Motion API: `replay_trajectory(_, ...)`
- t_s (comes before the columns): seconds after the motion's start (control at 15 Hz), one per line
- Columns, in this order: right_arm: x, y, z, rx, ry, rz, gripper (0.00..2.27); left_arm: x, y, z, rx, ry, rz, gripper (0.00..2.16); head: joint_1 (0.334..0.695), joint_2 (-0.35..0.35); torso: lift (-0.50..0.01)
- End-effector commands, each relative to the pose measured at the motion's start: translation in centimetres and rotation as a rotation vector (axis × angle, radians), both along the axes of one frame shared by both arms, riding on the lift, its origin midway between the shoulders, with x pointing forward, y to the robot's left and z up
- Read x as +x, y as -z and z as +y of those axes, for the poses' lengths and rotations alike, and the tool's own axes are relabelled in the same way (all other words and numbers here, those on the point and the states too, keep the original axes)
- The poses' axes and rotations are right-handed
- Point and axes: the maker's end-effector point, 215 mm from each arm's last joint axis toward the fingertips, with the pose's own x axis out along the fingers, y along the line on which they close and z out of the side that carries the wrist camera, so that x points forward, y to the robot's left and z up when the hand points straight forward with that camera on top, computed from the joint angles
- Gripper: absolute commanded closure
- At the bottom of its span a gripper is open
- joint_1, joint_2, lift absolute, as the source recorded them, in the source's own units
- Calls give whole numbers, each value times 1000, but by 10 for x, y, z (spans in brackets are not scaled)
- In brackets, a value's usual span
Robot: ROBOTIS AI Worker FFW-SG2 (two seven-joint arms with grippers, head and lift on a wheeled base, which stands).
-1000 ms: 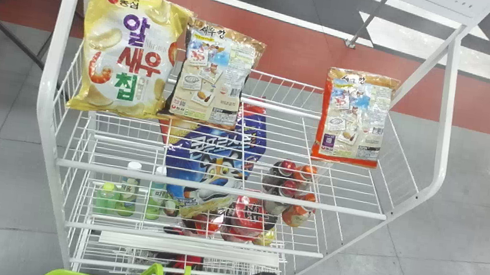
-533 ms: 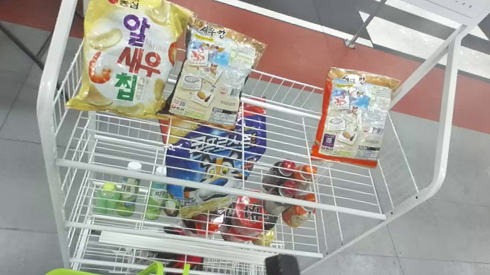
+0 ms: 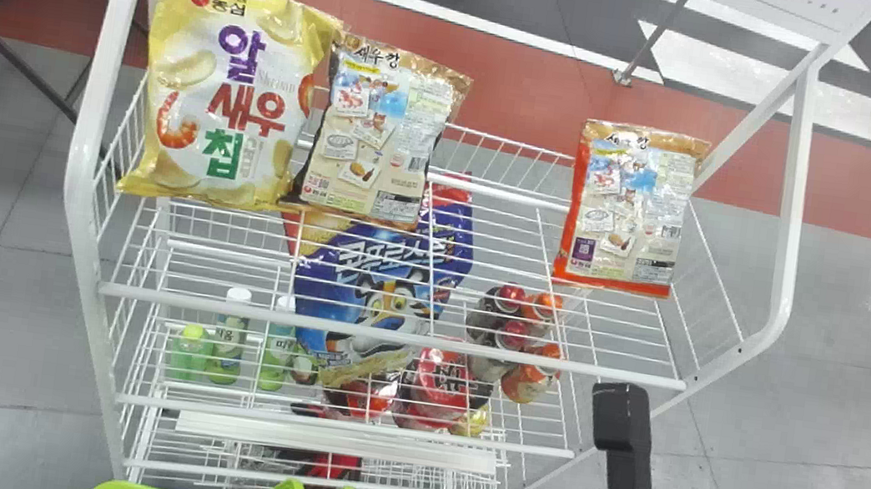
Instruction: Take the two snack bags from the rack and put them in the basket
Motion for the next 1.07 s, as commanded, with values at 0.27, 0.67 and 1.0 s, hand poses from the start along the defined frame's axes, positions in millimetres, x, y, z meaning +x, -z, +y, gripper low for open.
replay_trajectory(0.27, 17, -12, -31, -32, 90, -83, 87, 1, -2, -2, -9, -3, -2, 1521, 695, -350, -10)
replay_trajectory(0.67, 148, -149, -139, -193, 345, -742, 87, -2, -2, -3, -9, 0, 4, 1521, 695, -350, -10)
replay_trajectory(1.0, 197, -193, -229, -360, 459, -955, 83, -4, 0, -3, -5, 1, 8, 1521, 695, -350, -10)
